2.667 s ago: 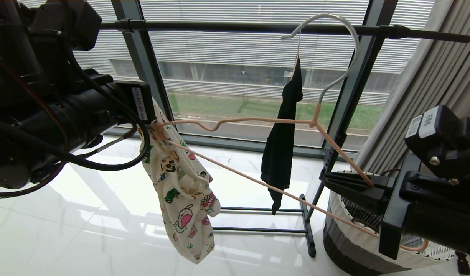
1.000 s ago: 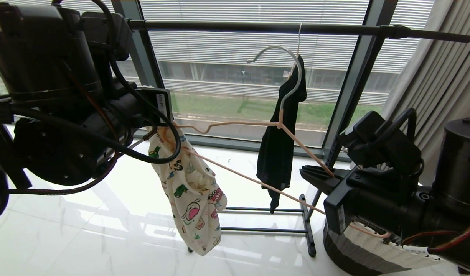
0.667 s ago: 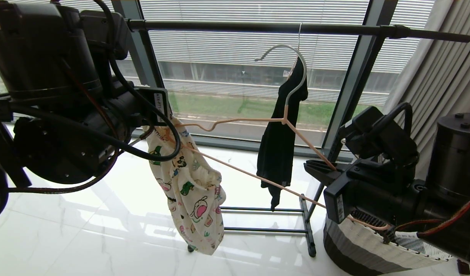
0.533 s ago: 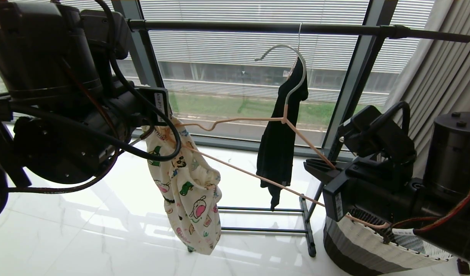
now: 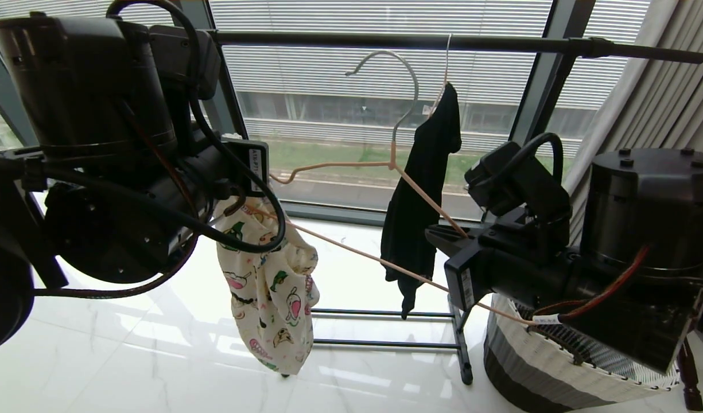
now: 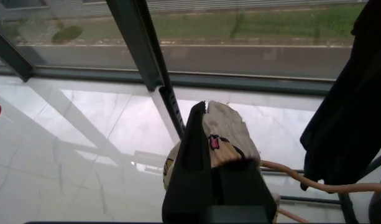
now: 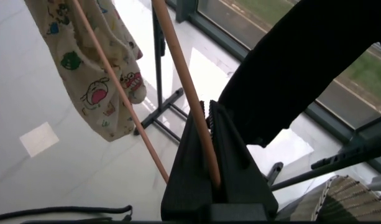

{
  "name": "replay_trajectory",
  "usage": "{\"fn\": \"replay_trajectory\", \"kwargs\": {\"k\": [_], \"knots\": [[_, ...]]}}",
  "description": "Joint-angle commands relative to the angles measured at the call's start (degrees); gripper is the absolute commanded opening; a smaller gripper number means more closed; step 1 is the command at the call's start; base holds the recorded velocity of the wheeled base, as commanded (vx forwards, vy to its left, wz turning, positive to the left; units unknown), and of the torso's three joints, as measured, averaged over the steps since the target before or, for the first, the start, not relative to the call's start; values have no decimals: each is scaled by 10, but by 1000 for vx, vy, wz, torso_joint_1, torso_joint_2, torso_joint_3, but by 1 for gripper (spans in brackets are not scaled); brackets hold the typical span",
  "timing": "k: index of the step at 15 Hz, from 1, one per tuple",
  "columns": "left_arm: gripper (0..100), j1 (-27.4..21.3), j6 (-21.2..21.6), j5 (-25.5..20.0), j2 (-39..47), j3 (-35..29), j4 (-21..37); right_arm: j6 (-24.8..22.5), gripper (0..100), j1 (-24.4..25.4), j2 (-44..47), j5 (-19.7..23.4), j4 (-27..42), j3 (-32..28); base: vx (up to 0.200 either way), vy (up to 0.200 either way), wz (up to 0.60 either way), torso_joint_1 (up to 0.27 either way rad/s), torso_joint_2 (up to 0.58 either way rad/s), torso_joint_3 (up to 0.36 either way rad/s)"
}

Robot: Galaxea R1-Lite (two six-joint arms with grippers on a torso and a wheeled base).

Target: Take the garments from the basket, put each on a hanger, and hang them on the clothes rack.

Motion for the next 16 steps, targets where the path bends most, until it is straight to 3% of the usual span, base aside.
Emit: {"fn": "replay_trajectory", "kwargs": {"k": [1,5,7,8,13,16], "knots": [[0,-1,0,0,2,-1,0,1,0,14,24,0,1,-6,0,0,0,0,0,0],[0,-9,0,1,-1,-5,0,20,0,14,74,-1,1,-54,0,0,0,0,0,0],[0,-7,4,28,0,-17,0,22,0,12,92,-3,3,-77,0,0,0,0,0,0],[0,0,14,52,1,-28,0,22,0,12,99,-6,5,-83,0,0,0,0,0,0],[0,77,48,55,1,-54,-1,22,0,-14,85,-25,19,-76,0,0,0,0,0,0],[0,71,48,55,2,-53,-1,21,0,-28,78,-29,18,-82,0,0,0,0,0,0]]}}
